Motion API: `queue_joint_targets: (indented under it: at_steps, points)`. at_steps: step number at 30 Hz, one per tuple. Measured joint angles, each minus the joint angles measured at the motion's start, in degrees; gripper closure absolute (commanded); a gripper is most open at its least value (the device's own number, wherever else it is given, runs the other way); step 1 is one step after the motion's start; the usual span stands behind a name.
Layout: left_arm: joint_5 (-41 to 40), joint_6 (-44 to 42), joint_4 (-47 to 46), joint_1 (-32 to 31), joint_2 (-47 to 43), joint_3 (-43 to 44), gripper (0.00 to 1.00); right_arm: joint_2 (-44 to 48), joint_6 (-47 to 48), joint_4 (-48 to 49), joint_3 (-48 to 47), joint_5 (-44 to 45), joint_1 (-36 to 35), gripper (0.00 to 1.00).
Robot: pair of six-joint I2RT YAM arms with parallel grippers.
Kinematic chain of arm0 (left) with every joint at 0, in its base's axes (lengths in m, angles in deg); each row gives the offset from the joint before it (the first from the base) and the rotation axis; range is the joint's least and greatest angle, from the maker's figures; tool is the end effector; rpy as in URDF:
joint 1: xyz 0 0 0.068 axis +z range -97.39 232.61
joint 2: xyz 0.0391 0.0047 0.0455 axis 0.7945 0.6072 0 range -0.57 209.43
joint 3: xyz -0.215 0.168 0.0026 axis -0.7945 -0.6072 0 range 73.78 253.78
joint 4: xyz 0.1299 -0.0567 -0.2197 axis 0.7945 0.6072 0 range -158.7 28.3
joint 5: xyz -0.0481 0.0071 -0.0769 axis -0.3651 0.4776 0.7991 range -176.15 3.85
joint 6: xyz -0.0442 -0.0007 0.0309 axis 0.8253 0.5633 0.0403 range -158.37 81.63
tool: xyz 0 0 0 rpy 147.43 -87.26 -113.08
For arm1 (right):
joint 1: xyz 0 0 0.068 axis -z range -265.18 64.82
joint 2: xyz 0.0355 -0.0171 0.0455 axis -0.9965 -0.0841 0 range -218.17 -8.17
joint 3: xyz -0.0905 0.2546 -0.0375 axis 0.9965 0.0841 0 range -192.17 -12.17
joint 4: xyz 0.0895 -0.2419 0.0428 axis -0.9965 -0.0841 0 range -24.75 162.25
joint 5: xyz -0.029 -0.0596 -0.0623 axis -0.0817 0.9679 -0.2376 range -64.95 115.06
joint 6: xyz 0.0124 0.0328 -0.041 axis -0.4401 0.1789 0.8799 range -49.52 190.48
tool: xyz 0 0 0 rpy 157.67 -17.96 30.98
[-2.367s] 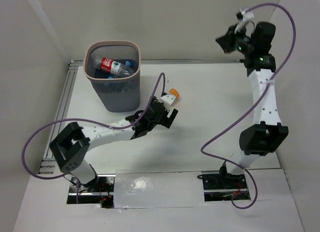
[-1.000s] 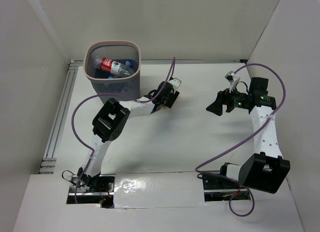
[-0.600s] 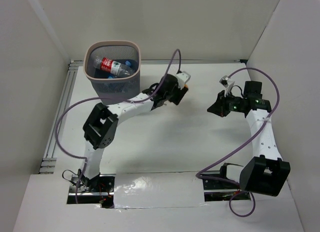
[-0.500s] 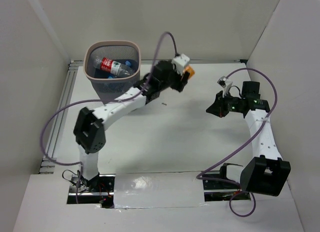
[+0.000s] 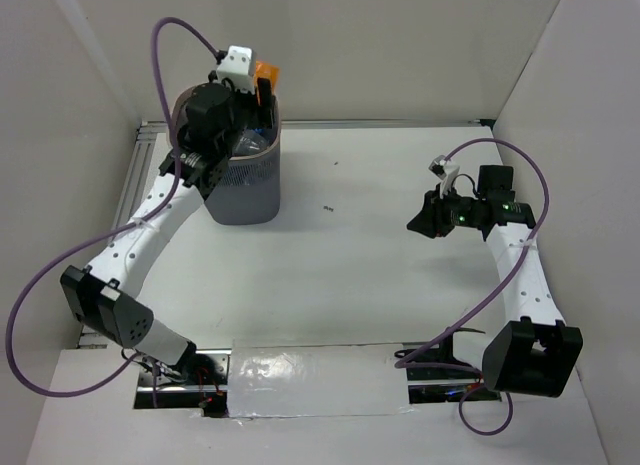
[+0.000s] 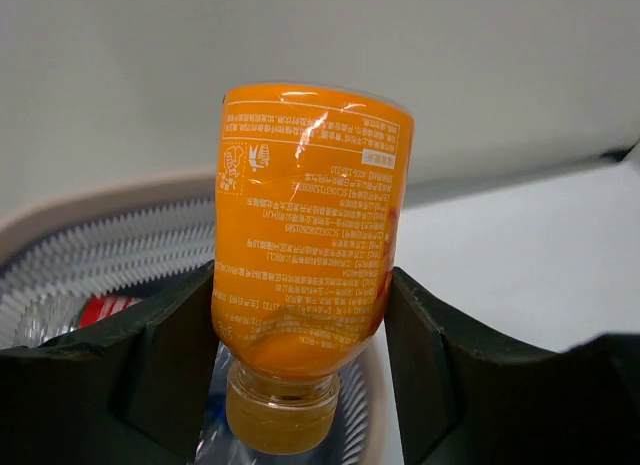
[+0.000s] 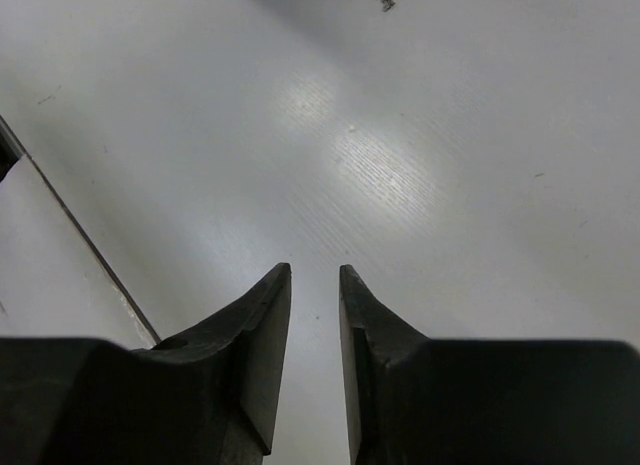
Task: Put the plastic bottles in the bin
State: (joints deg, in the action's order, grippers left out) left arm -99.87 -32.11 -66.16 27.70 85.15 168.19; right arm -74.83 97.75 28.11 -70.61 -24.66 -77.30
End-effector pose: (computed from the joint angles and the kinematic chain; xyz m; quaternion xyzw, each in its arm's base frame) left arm 0.3132 -0.1361 0.4849 0.0199 0.6690 -0.1217 0.7330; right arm 0.2274 -0.0039 0.3034 -0.2783 0.8237 0.2910 0.3992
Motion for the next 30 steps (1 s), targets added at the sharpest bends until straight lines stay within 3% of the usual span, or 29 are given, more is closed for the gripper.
queue_joint_targets:
  at_steps: [2,3,6,7,8,12,17,22,25,30]
  points:
    - [-1.05,0.07,2.45,1.51,1.11,-2.54,0.60,0.00,-0.07,-0.02,0.00,0.07,-0.02,0.64]
    - [-1.55,0.11,3.65,2.10,1.68,-3.21,0.48,0.02,-0.04,-0.04,0.00,0.13,-0.09,0.64]
    - [-2.97,0.24,6.05,3.91,3.48,-3.82,0.25,0.02,-0.13,-0.09,0.00,0.33,-0.42,0.57]
    - [-3.32,0.33,6.51,4.59,3.74,-3.82,0.10,0.02,-0.20,-0.09,0.00,0.46,-0.48,0.52]
    - [-3.69,0.28,6.67,5.03,3.78,-3.82,0.01,0.02,-0.22,-0.15,0.00,0.63,-0.50,0.38]
    - [-4.68,1.33,6.36,6.01,3.78,-2.93,0.00,0.11,-0.13,-0.52,-0.02,1.29,-0.52,0.00]
    - [-3.78,1.42,6.84,4.81,3.76,0.33,0.00,0.63,-0.35,-0.50,-0.02,2.64,-0.52,0.00]
    - [6.73,0.96,7.76,0.00,-0.98,1.88,0.00,1.16,-3.19,-0.13,-0.02,6.51,-0.50,0.00]
    - [16.65,0.13,6.38,-4.31,-9.31,-3.91,0.00,2.80,-8.74,1.25,0.00,13.00,-0.48,0.00]
    - [28.83,1.51,1.31,-10.58,-27.85,-23.30,0.00,9.68,-12.98,4.13,2.36,20.26,-0.13,0.00]
